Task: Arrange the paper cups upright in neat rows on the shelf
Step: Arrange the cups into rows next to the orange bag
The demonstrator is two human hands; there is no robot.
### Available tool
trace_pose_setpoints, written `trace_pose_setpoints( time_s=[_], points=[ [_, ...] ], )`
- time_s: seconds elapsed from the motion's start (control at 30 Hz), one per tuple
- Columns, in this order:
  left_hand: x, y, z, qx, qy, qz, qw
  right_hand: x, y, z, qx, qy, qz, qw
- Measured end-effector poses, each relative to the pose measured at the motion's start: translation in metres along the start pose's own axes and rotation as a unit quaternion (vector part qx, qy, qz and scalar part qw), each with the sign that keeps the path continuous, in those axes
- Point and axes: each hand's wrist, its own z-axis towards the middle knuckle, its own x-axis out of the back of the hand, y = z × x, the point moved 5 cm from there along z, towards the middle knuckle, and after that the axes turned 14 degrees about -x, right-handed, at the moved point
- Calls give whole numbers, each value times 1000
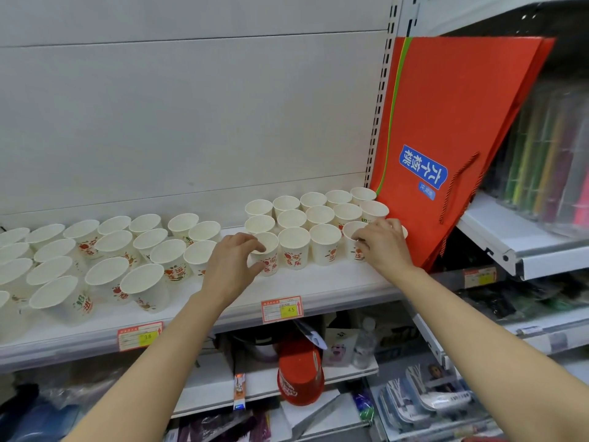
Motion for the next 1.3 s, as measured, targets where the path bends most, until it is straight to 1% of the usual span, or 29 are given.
trace_pose_setpoints(
  time_s=[0.13,0.27,0.37,0.47,0.57,0.63,0.73,0.8,0.87,0.93,1.0,1.1,1.17,1.3],
  points=[
    [4,-5,-2,-4,-2,7,1000,4,-1,2,-1,13,32,999],
    [15,-18,-6,-4,0,6,1000,10,-13,0,6,62,83,995],
    [38,-41,-9,8,13,17,1000,12,-43,-2,48,101,126,986],
    [63,-75,-8,46,40,20,998,15,-83,-4,101,128,153,975],
    [81,-114,-6,86,31,42,995,9,-136,-3,169,135,166,962],
    [87,-136,-1,103,13,55,993,0,-171,2,192,117,165,960],
    [86,-164,9,111,-23,57,992,-15,-211,15,196,77,163,964],
    [82,-176,17,107,-55,59,991,-24,-234,25,190,21,150,970],
    [78,-185,25,84,-91,59,991,-34,-255,35,190,-49,126,972],
    [74,-192,34,58,-114,52,990,-43,-272,47,188,-101,90,973],
    [72,-199,40,43,-125,44,990,-48,-282,60,145,-149,94,974],
    [66,-206,46,37,-139,27,989,-54,-299,72,51,-214,161,962],
    [60,-211,48,38,-150,10,988,-60,-320,72,13,-228,150,962],
    [46,-216,51,26,-177,-26,984,-77,-345,67,-20,-196,45,979]
  ],
)
